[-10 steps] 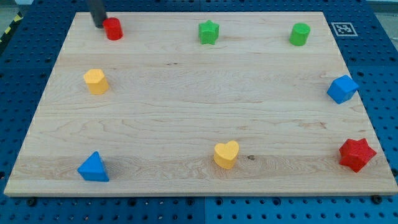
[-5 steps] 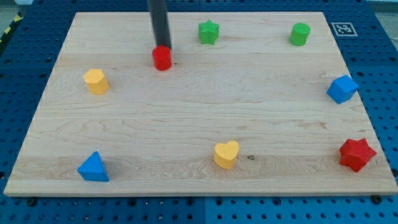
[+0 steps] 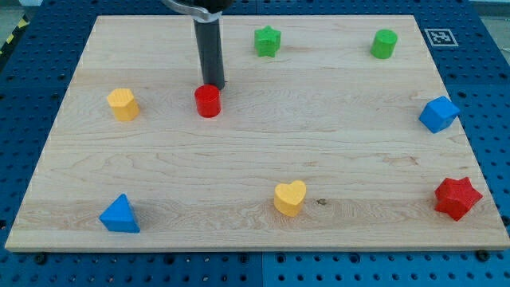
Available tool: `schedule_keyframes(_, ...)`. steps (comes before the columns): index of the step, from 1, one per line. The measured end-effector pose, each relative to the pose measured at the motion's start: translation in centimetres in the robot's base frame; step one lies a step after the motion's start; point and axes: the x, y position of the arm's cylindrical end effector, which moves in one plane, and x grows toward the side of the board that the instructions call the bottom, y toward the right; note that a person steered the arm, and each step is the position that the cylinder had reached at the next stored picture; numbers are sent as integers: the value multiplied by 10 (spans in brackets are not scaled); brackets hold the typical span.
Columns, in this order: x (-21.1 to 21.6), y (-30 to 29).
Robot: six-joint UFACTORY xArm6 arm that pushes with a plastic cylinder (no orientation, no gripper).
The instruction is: Move the red circle closer to the red star
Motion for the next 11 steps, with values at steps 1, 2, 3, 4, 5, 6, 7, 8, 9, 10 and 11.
schedule_keyframes(1, 8, -26)
schedule_keyframes(2, 51, -23)
schedule_keyframes(3, 83, 41)
schedule_keyframes(4, 111, 106)
schedule_keyframes(5, 116, 105)
schedule_keyframes(6, 100, 62)
schedule_keyframes(7, 63, 50)
schedule_keyframes(8, 53, 97)
schedule_keyframes(9, 121, 169)
schedule_keyframes(10, 154, 219)
schedule_keyframes(11, 145, 213)
